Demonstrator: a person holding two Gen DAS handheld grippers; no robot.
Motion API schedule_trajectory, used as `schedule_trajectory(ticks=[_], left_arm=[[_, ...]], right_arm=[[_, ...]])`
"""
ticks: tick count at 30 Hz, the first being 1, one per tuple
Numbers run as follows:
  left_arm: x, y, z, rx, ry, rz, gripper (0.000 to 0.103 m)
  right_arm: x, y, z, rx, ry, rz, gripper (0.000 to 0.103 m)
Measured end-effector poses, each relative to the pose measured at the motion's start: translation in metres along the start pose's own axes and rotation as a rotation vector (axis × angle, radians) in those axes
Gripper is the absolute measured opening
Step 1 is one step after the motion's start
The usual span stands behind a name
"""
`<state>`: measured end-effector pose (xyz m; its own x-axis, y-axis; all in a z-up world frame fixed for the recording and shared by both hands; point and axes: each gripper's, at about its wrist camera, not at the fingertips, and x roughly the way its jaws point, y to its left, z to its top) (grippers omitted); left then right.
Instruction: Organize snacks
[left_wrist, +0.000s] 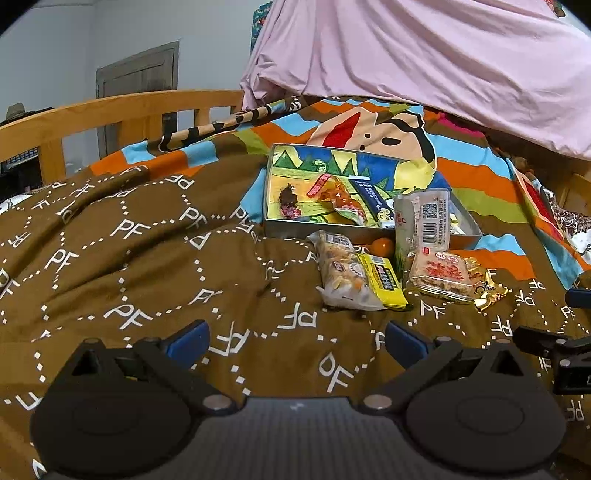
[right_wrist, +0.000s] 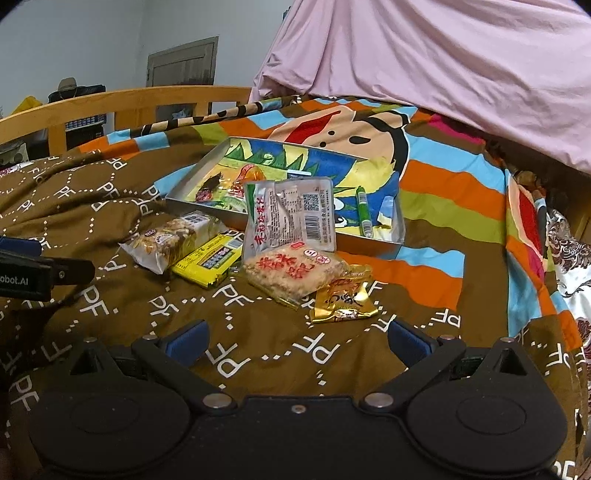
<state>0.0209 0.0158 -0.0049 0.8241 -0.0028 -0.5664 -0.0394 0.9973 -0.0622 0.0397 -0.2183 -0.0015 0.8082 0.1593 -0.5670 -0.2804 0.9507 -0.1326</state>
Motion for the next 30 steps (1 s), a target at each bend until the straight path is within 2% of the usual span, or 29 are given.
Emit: schedule_trajectory(ticks=[14,22,26,30], left_arm=[[0.008,-0.017,0.003,0.034,0.007,-0.023,0.103],[0.019,-0.028,0.016,0.074,-0.014,-0.035,0.103],[0.026,-0.039,0.027,0.110,-0.027,-0.092,0.103],[0.037,-0.053,0.041,0.135,-0.011,-0.191,0.103]], right_arm=[[0.002,-0.009,0.002,0.032,-0.012,-0.012,0.102],[0.011,-0.016,0.002,0.025,-0.011,-0.029,0.102],[0.019,-0.023,0.003,-0.008,-0.023,-0.072,0.102],[0.033,-0.030,0.003,-0.050,-0.001,-0.115,0.102]])
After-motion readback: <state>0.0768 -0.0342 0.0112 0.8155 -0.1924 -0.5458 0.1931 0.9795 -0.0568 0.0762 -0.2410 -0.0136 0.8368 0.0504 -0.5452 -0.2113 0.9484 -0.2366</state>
